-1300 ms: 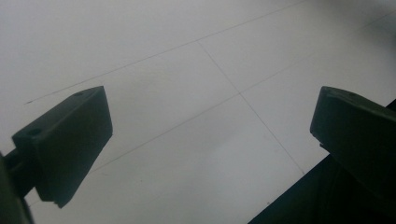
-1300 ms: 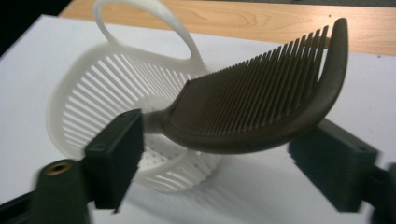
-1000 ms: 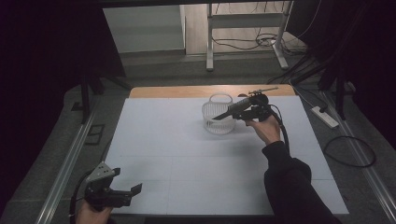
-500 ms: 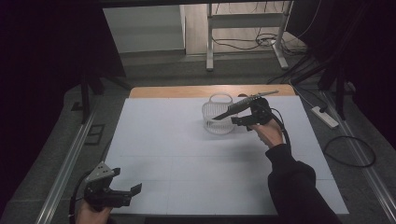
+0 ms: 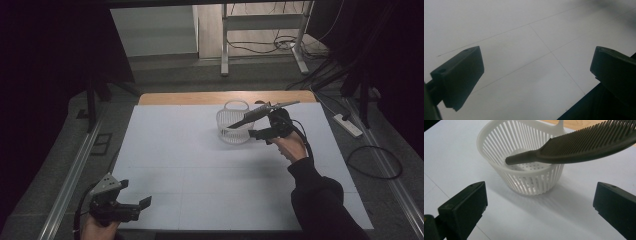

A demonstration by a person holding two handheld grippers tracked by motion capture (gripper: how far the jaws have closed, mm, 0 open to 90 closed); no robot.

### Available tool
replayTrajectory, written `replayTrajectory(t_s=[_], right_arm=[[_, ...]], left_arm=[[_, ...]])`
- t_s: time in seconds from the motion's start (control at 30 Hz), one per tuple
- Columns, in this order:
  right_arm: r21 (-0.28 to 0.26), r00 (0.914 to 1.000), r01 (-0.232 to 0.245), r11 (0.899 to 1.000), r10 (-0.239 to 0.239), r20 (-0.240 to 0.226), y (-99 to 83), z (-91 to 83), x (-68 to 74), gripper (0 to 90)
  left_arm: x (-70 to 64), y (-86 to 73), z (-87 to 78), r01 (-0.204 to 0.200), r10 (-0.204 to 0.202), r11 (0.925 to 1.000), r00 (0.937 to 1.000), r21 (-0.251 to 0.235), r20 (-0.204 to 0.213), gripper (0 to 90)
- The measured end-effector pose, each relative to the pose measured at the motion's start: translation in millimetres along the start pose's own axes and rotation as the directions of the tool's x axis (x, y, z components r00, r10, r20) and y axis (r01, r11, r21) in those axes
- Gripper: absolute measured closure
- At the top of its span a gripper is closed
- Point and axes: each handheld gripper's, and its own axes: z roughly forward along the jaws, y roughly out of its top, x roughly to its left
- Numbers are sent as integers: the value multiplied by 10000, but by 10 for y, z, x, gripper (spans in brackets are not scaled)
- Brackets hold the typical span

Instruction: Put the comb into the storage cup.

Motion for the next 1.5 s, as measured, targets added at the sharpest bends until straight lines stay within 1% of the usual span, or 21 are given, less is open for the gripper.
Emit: replayTrajectory(t_s=[0.13, 0.23, 0.33, 0.5, 0.77, 0.93, 1.07, 1.4, 1.5], right_arm=[[-55, 9999, 110, 9999, -110, 28, -21, -31, 22, 0], [-40, 9986, 494, 9988, -493, 179, -36, -54, 55, 0], [127, 9967, 735, 9972, -739, 324, -52, -75, 96, 0], [82, 9978, 634, 9980, -635, 196, -94, -120, 129, 0], [268, 9968, 793, 9965, -794, 10, -198, -170, 190, 0], [198, 9965, 832, 9963, -830, -95, -255, -214, 229, 0], [159, 9952, 964, 9952, -961, -167, -296, -236, 262, 0], [322, 9914, 1290, 9911, -1282, -244, -397, -267, 334, 0], [254, 9902, 1382, 9901, -1376, -256, -415, -296, 348, 0]], left_arm=[[3, -1, -3, 12, -12, 10000, 10000, -6, 22, 0], [4, -1, -3, 15, -15, 10000, 10000, -11, 26, 0], [1, 0, -3, 11, -11, 10000, 10000, -12, -11, 0], [0, -2, -8, -31, 30, 10000, 9999, -71, -124, 0], [3, -4, -8, -30, 29, 10000, 10000, -73, -81, 0], [5, -4, -8, -21, 20, 10000, 10000, -75, -43, 0], [6, -5, -9, -21, 20, 10000, 10000, -81, -21, 0], [11, -7, -10, 13, -13, 10000, 10000, -90, 20, 0], [10, -6, -8, 2, -2, 10000, 10000, -72, 16, 0]])
